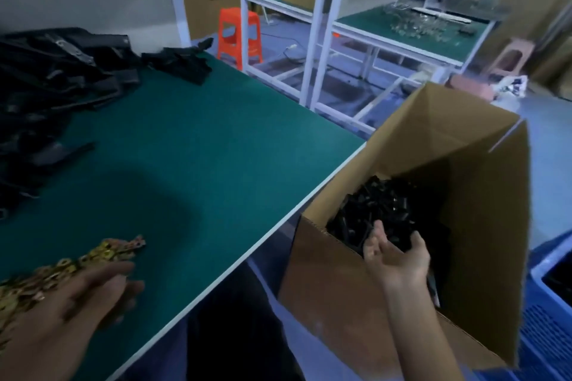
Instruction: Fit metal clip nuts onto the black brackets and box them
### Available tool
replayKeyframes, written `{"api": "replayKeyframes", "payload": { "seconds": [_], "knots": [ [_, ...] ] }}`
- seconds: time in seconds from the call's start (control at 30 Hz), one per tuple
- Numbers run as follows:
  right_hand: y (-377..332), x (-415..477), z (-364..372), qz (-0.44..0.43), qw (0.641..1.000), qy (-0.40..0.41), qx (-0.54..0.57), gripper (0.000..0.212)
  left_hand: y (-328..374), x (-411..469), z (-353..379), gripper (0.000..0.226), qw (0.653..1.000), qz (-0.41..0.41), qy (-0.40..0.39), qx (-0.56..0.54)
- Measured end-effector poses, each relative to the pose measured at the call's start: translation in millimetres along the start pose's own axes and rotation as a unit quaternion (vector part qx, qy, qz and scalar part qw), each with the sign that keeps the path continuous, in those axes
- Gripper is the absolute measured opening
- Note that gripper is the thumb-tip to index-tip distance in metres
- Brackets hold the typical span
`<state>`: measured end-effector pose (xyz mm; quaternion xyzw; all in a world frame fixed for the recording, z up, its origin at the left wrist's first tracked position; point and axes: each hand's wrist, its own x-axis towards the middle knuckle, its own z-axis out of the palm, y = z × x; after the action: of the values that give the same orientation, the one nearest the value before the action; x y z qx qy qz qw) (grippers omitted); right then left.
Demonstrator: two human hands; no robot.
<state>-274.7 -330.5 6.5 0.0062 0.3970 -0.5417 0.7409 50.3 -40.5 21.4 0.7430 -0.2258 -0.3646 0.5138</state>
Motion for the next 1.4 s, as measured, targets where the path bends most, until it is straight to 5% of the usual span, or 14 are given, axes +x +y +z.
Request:
{"api": "replayKeyframes", "payload": {
  "seconds": [0.13,0.27,0.37,0.57,0.73,0.8,0.97,1.1,1.23,1.33,1.37,1.4],
  "knots": [
    [31.3,-6.2,27.3,-0.001,0.983,-0.052,-0.175,0.031,7.4,-18.8,-6.3,0.030,0.998,0.019,0.059,-0.023],
    [109.1,-38.9,84.6,-0.029,0.894,-0.205,-0.398,0.015,5.8,-25.4,-19.7,0.021,0.996,-0.011,0.082,-0.038],
    [180.3,-66.7,130.1,-0.083,0.767,-0.365,-0.521,0.017,7.3,-36.0,-32.1,0.023,0.993,-0.021,0.099,-0.053],
    [340.8,-86.2,213.4,-0.156,0.387,-0.580,-0.700,0.026,3.8,-54.6,-46.2,0.016,0.984,-0.027,0.156,-0.085],
    [441.7,-83.4,242.8,-0.241,0.255,-0.530,-0.772,0.049,-6.1,-66.5,-59.0,0.016,0.976,-0.036,0.195,-0.085],
    [451.3,-83.4,242.1,-0.289,0.254,-0.510,-0.769,0.037,-12.1,-73.0,-66.5,0.014,0.973,-0.040,0.210,-0.082],
    [395.9,-92.0,249.6,-0.354,0.386,-0.531,-0.666,0.027,-25.6,-83.5,-81.6,0.016,0.963,-0.032,0.253,-0.084],
    [302.7,-118.4,209.6,-0.275,0.486,-0.616,-0.555,0.027,-14.4,-79.1,-79.2,0.030,0.951,0.000,0.268,-0.154],
    [215.6,-144.6,138.4,-0.253,0.447,-0.671,-0.535,0.036,0.5,-66.0,-61.1,0.076,0.918,-0.039,0.151,-0.364],
    [174.3,-150.4,106.7,-0.254,0.453,-0.649,-0.556,0.044,-2.5,-66.4,-38.3,0.052,0.924,-0.050,0.088,-0.369],
    [164.9,-148.0,100.8,-0.238,0.477,-0.639,-0.555,0.049,-3.1,-68.7,-30.4,0.044,0.929,-0.055,0.078,-0.358],
    [159.3,-139.1,94.9,-0.163,0.556,-0.613,-0.538,0.063,-5.5,-71.5,-23.0,0.036,0.928,-0.054,0.066,-0.364]
  ]
}}
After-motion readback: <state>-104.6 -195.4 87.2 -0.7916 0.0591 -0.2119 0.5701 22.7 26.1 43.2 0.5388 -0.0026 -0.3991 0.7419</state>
